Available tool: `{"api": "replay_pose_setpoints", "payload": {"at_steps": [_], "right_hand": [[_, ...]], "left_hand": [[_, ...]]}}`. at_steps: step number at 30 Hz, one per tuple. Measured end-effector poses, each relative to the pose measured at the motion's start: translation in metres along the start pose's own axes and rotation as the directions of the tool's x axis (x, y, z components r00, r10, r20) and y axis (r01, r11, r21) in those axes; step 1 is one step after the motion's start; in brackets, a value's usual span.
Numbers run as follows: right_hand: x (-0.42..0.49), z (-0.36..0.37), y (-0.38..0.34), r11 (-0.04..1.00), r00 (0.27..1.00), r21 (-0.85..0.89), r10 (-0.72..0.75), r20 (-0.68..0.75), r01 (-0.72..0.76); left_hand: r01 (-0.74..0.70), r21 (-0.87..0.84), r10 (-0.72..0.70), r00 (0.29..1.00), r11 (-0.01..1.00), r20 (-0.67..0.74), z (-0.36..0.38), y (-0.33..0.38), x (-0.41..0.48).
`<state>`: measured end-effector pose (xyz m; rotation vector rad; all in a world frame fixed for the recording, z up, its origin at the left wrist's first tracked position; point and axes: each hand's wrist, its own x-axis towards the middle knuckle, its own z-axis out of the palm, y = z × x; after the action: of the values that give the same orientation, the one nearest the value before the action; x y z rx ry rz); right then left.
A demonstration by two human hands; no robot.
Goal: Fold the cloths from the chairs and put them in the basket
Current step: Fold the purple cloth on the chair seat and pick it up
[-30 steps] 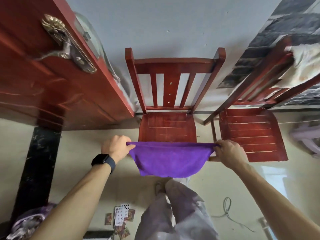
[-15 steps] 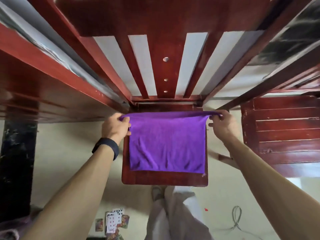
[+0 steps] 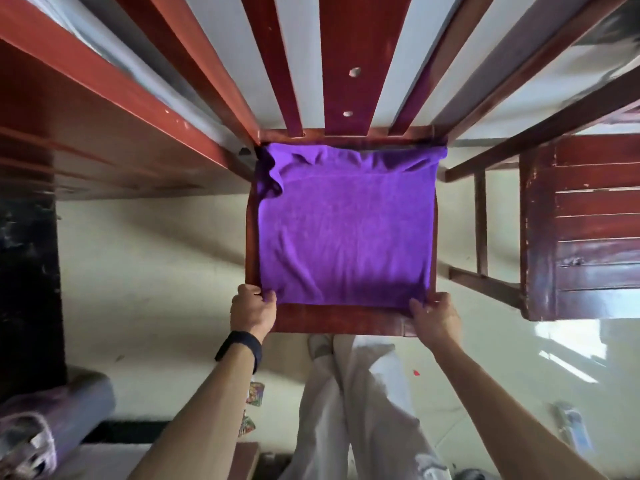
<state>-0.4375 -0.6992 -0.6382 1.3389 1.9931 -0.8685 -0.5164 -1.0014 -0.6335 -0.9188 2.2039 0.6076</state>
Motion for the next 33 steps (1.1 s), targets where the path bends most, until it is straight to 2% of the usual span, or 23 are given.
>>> {"api": "replay_pose_setpoints", "payload": {"at_steps": [3,7,9,10,12,14,15,17,21,24,27,29,33], "right_hand": [[0.012,0.003,-0.001,0.998,0.998,0.045,0.053,-0.02,-0.052],[0.014,-0.004,0.002,0.998,0.998,0.001,0.056,-0.008,-0.056],[0.006,-0.014,0.002,0.979,0.996,0.179,0.089,0.032,-0.093],[0.0,-0.02,0.0,0.95,0.992,0.286,0.105,0.074,-0.122],[-0.011,-0.034,-0.008,0.903,0.987,0.407,0.089,0.136,-0.138],[-0.02,-0.05,-0.023,0.871,0.986,0.477,0.045,0.163,-0.118],[-0.025,-0.058,-0.033,0.846,0.987,0.525,0.014,0.162,-0.098],[-0.033,-0.075,-0.055,0.776,0.988,0.63,-0.067,0.137,-0.034],[-0.044,-0.096,-0.082,0.639,0.977,0.752,-0.213,-0.027,0.16],[-0.039,-0.081,-0.075,0.711,0.973,0.668,-0.209,-0.096,0.219],[-0.017,-0.051,-0.055,0.838,0.989,0.528,-0.093,-0.115,0.14],[0.0,-0.033,-0.038,0.915,0.991,0.394,-0.042,-0.129,0.09],[0.025,-0.012,-0.014,0.934,0.989,0.352,-0.008,-0.145,0.06]], "left_hand": [[-0.083,-0.029,0.083,0.997,0.996,-0.008,0.002,-0.006,0.008],[-0.043,-0.183,0.046,0.999,0.982,0.012,-0.005,-0.006,0.01],[0.046,-0.335,-0.023,0.997,0.941,0.073,-0.011,-0.005,0.007],[0.12,-0.415,-0.07,0.989,0.902,0.133,-0.016,-0.003,0.006],[0.302,-0.586,-0.143,0.942,0.752,0.302,-0.03,0.004,0.002],[0.424,-0.69,-0.141,0.892,0.587,0.429,-0.05,0.016,-0.003],[0.434,-0.719,-0.112,0.886,0.543,0.45,-0.061,0.024,-0.005],[0.38,-0.785,-0.023,0.905,0.49,0.424,-0.082,0.041,-0.009],[0.166,-0.915,0.119,0.967,0.367,0.224,-0.113,0.066,-0.01],[0.104,-0.906,0.071,0.987,0.41,0.146,-0.099,0.062,-0.009],[0.149,-0.774,-0.04,0.987,0.615,0.158,-0.059,0.046,0.0],[0.162,-0.695,-0.087,0.986,0.7,0.142,-0.034,0.03,0.012],[0.008,-0.586,-0.009,1.0,0.81,0.002,-0.005,0.003,0.035]]}}
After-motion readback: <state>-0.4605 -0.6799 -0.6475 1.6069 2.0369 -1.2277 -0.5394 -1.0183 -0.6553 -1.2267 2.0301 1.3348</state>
